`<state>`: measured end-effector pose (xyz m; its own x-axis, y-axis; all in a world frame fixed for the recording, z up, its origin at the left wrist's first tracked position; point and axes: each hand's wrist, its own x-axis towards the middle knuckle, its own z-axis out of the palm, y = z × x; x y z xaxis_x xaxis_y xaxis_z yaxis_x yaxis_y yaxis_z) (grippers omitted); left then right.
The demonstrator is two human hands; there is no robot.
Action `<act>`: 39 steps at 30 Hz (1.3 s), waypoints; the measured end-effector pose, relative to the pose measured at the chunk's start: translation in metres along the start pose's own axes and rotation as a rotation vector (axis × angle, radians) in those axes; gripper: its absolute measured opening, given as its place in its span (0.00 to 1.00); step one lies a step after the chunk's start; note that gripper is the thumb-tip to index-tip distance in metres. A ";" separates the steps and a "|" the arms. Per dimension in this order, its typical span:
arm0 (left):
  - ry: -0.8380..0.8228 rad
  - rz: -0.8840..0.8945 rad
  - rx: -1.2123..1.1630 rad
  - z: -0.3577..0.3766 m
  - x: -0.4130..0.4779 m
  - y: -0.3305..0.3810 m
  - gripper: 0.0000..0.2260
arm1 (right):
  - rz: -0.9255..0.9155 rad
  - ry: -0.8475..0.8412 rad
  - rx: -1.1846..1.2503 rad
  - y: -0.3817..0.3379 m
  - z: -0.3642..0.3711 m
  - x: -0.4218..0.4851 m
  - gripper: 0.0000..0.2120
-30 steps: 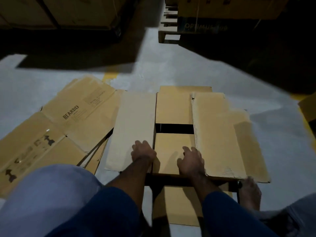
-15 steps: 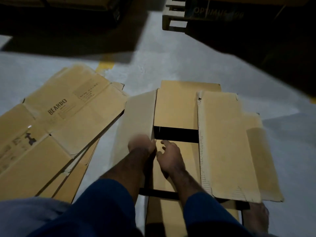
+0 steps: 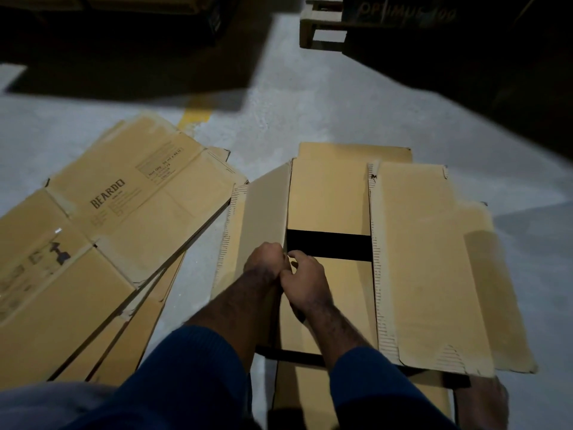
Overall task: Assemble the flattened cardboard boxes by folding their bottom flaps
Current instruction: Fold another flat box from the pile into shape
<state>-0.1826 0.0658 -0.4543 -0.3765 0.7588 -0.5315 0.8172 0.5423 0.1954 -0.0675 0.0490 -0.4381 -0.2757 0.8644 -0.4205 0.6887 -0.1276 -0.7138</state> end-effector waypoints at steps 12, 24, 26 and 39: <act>0.194 -0.009 0.137 -0.043 0.027 0.024 0.17 | 0.029 0.021 -0.058 0.004 -0.008 0.011 0.23; 0.056 0.043 0.092 -0.051 0.036 0.039 0.11 | 0.178 0.101 -0.218 0.023 -0.025 0.014 0.32; 0.065 0.032 0.145 -0.052 0.022 0.045 0.12 | 0.235 0.078 -0.260 0.027 -0.032 0.010 0.33; 0.161 0.192 -0.087 -0.033 -0.114 0.108 0.12 | 0.117 0.151 -0.609 0.014 -0.130 -0.071 0.38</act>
<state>-0.0658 0.0504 -0.3453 -0.2880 0.8948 -0.3412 0.8424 0.4062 0.3541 0.0489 0.0494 -0.3458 -0.1086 0.9264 -0.3606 0.9785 0.0356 -0.2031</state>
